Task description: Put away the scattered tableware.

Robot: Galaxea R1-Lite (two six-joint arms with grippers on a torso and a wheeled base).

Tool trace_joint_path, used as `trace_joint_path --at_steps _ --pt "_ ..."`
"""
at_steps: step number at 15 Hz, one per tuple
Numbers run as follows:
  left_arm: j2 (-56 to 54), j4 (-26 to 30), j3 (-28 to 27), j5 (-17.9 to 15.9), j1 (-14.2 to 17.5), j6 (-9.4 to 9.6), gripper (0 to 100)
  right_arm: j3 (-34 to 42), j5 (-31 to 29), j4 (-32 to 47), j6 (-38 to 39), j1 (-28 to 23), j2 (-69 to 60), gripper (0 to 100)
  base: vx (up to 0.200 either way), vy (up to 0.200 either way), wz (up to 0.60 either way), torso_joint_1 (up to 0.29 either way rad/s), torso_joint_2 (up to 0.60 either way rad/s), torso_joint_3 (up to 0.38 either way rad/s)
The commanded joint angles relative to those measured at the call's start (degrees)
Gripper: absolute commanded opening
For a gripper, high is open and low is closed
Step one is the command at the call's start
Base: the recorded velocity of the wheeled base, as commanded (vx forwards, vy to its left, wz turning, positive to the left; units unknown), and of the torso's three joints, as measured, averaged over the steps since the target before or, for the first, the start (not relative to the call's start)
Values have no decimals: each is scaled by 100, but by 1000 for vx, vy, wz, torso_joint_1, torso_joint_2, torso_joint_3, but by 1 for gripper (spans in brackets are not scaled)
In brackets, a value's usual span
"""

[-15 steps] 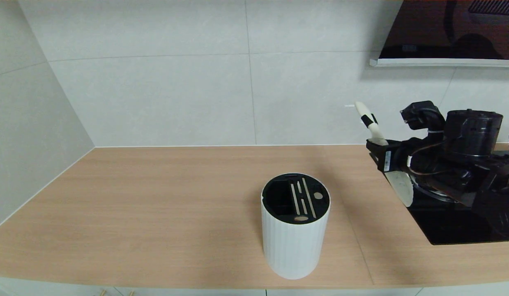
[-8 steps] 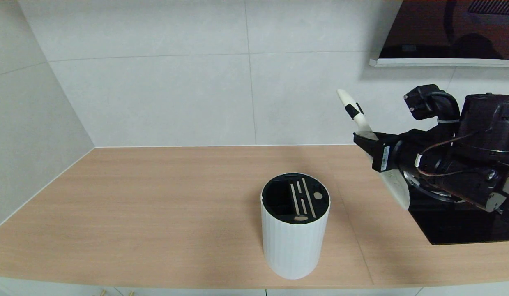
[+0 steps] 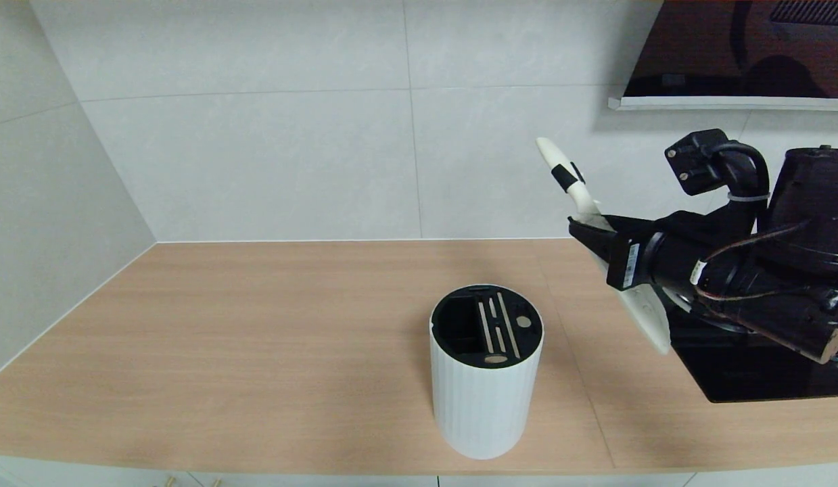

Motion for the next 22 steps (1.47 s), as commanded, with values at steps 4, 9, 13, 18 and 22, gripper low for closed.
trace_joint_path --at_steps 4,9,13,18,22 --pt "2756 140 -2439 -2330 -82 -986 100 25 -3 -5 -1 206 6 0 0 0 0 0 0 0" --pt "5366 -114 -3669 -3104 -591 -1030 100 -19 -3 -14 -10 452 112 0 0 0 0 0 0 0" --pt "6562 -1793 -3282 -3051 -1110 -1347 100 -81 -3 -49 -1 505 200 0 0 0 0 0 0 0" --pt "7124 -3138 -2992 -2374 -1813 -2533 100 -72 5 -58 236 847 270 0 0 0 0 0 0 0" --pt "7405 -4008 -3001 -1917 -2235 -3966 100 42 14 -269 271 1067 332 0 0 0 0 0 0 0"
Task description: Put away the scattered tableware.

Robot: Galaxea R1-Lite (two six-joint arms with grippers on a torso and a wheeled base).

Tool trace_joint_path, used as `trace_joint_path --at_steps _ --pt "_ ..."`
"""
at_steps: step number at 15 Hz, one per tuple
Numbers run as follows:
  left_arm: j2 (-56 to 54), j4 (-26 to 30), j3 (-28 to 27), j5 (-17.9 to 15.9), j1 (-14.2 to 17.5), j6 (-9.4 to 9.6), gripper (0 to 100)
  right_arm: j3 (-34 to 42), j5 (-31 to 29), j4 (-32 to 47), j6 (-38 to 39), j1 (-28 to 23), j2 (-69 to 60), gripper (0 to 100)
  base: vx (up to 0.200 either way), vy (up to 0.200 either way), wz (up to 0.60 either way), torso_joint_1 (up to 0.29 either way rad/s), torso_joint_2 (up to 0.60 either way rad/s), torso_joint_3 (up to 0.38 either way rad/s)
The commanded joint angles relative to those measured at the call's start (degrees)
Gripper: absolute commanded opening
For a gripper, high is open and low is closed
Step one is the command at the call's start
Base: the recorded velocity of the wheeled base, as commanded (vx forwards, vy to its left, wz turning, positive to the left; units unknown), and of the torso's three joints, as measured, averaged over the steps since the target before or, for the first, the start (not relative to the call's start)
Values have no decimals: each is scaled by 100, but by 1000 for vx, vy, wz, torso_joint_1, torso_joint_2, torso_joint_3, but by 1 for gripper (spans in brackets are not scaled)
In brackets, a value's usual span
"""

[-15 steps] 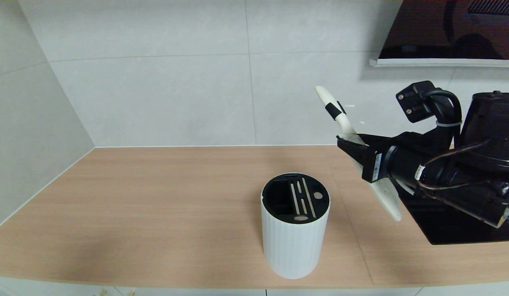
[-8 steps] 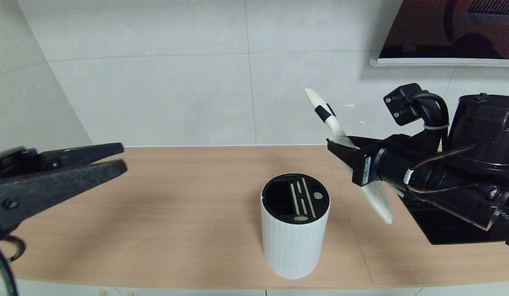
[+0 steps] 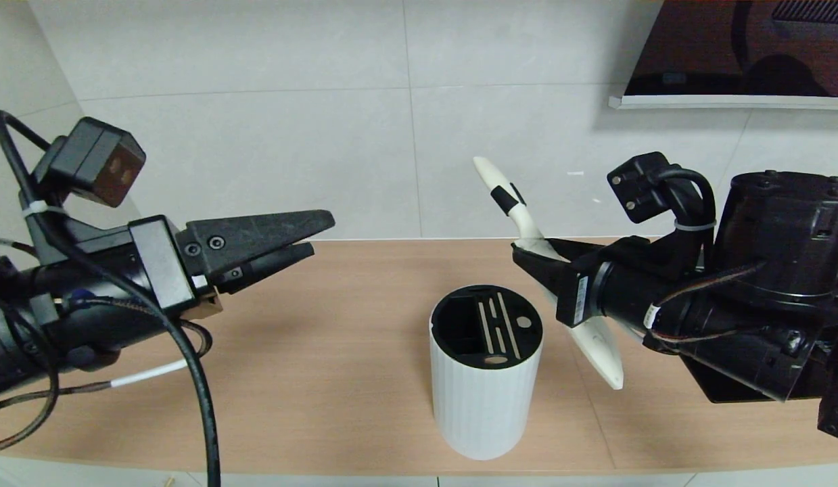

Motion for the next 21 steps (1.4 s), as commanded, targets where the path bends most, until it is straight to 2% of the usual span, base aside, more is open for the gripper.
trace_joint_path --at_steps 1,2,7,10,11,12,14,18,21 --pt "221 -210 4 13 -130 -265 100 33 -6 -29 -5 110 57 0 0 0 0 0 0 0" --pt "256 -280 118 -58 -147 -370 100 50 -6 -29 -5 242 65 0 0 0 0 0 0 0" --pt "704 -350 39 -14 -534 -405 100 50 -14 -38 83 646 136 0 0 0 0 0 0 0" --pt "977 -667 4 461 -798 -423 100 50 -14 -38 100 857 162 0 0 0 0 0 0 0" --pt "1214 -983 13 883 -965 -423 100 50 -14 -55 223 971 241 0 0 0 0 0 0 0" --pt "1416 -1203 13 1129 -1044 -432 100 68 -6 -126 355 1086 259 0 0 0 0 0 0 0" --pt "1566 -1475 39 1208 -1079 -440 100 76 -6 -196 373 1130 320 0 0 0 0 0 0 0" --pt "1733 -1880 13 1190 -1123 -1038 100 103 -6 -319 381 1226 364 0 0 0 0 0 0 0" --pt "1864 -2091 39 1208 -1123 -1047 100 112 -6 -328 399 1305 390 0 0 0 0 0 0 0"
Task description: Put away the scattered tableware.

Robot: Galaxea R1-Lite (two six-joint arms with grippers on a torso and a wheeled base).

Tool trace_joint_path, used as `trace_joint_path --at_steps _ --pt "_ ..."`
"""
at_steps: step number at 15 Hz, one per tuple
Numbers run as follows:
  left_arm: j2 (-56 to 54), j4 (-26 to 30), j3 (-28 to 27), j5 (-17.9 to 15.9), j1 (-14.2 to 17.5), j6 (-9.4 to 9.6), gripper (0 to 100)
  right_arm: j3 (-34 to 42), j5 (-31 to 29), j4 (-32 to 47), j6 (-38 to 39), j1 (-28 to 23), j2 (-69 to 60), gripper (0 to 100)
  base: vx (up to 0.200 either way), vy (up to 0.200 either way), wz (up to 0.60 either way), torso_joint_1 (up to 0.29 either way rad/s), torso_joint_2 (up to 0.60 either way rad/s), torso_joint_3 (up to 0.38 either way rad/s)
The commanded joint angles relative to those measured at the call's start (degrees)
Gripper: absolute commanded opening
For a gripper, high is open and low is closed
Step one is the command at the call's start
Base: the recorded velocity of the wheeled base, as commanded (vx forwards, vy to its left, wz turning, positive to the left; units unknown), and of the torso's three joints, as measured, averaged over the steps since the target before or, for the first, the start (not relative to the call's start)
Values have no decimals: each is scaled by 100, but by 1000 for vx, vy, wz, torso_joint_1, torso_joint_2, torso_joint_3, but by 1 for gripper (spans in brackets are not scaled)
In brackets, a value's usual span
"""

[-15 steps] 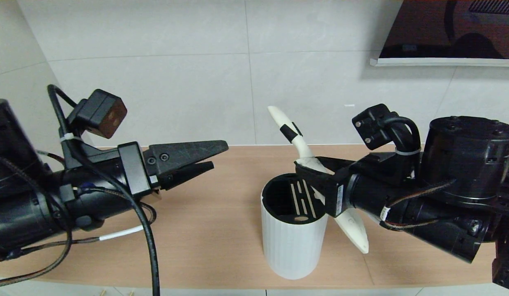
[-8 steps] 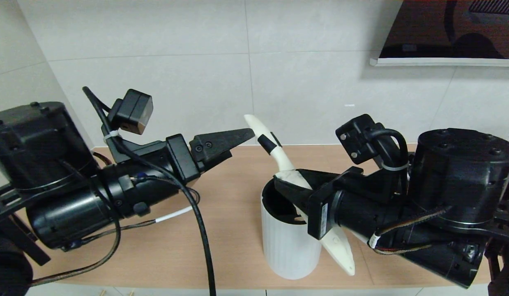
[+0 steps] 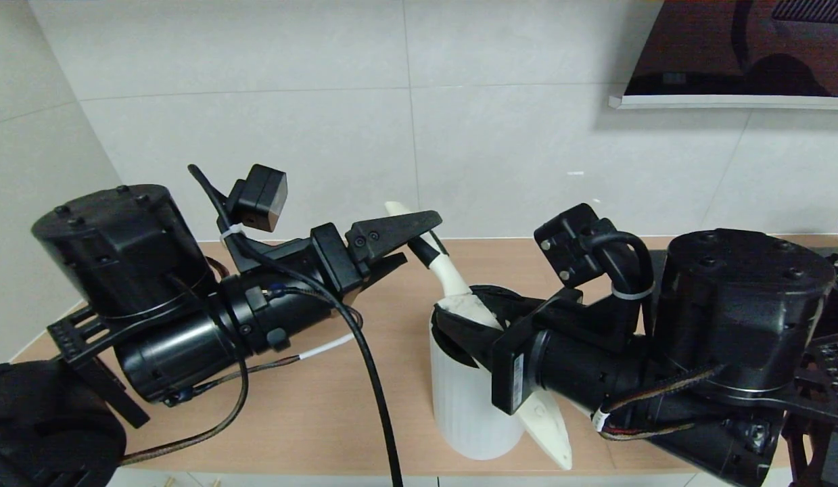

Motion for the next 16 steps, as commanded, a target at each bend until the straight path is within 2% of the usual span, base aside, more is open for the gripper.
trace_joint_path --at_steps 1,8,16 --pt "86 -8 -11 5 -10 -11 100 3 1 -7 2 55 30 0 0 0 0 0 0 0" --pt "271 -167 15 31 -177 33 100 47 1 -7 -7 73 30 0 0 0 0 0 0 0" --pt "341 -175 15 40 -195 51 100 91 1 -7 -34 152 38 0 0 0 0 0 0 0"
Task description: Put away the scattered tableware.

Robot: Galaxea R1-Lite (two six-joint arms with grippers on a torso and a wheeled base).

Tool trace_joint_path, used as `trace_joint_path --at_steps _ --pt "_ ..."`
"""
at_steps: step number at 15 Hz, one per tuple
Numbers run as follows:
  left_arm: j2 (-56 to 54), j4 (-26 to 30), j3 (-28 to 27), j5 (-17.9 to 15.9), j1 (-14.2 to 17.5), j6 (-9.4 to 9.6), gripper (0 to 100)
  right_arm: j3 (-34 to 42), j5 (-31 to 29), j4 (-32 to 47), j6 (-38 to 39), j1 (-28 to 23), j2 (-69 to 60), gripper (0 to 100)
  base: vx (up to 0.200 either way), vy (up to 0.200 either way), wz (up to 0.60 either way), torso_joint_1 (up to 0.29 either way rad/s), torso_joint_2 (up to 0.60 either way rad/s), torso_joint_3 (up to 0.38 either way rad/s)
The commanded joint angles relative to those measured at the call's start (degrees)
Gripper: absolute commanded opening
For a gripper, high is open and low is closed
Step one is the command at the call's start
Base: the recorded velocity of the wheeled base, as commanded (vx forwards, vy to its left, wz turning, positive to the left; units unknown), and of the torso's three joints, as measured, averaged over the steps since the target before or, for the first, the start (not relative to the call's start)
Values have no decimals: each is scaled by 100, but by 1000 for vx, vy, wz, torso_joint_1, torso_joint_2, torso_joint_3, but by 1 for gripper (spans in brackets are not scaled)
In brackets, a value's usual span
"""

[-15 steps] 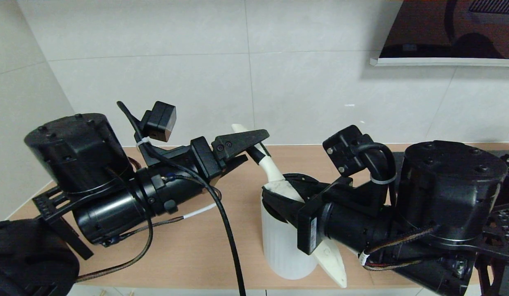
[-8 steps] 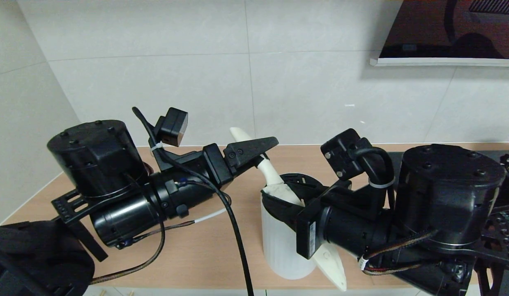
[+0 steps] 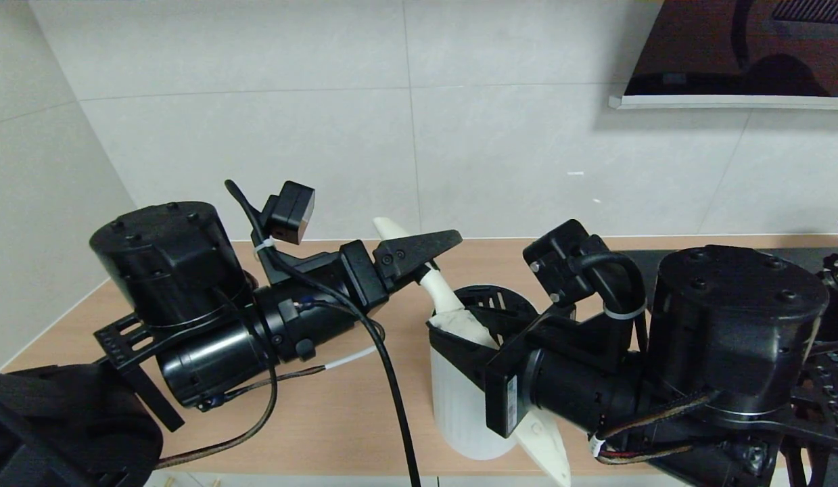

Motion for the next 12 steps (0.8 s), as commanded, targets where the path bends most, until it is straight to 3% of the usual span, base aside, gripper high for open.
trace_joint_path --at_steps 1,12 --pt "-1 -5 0 4 -13 15 0 1 1 2 -3 6 -4 0 0 0 0 0 0 0" --pt "-9 -5 -44 4 -13 -12 0 -8 -8 -7 -3 6 -4 0 0 0 0 0 0 0"
